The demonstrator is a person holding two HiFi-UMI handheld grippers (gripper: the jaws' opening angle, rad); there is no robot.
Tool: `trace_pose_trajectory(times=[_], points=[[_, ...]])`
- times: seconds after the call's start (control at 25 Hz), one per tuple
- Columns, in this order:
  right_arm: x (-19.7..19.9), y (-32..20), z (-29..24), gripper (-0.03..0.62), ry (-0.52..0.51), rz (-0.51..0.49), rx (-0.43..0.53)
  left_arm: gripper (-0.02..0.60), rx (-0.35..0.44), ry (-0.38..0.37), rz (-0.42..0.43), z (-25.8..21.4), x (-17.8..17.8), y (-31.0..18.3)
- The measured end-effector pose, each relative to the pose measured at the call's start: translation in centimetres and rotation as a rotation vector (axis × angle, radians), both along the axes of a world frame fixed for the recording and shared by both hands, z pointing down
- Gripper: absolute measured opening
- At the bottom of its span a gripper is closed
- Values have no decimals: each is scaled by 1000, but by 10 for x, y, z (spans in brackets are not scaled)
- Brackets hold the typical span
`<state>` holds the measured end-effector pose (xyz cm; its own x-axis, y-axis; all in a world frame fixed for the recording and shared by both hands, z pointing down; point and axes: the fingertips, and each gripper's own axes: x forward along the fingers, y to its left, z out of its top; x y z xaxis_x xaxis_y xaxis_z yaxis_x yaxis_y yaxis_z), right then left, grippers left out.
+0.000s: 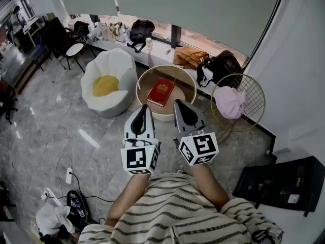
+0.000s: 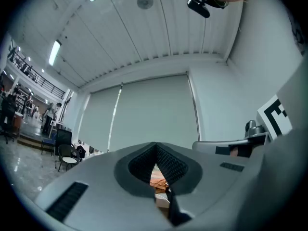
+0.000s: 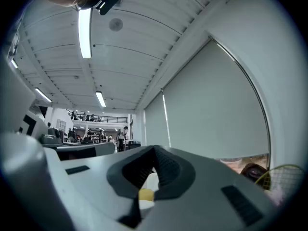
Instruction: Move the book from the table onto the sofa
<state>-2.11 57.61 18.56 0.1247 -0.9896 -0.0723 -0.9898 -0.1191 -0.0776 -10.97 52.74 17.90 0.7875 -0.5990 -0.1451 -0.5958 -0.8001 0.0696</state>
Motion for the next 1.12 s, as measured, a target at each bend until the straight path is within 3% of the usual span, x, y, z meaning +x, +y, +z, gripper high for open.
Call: trace_pose_trajectory(times=[0.56,0.84,1.12], points=[[31,19,10,12,-58,-36,19,6,-7,-18,-45,9,26,20],[51,32,31,13,-93,-36,2,6,-18,-62,-71,29,41,40],[71,25,41,12,-122,-31,-13,6,-35,-81,-94,41,53,33]])
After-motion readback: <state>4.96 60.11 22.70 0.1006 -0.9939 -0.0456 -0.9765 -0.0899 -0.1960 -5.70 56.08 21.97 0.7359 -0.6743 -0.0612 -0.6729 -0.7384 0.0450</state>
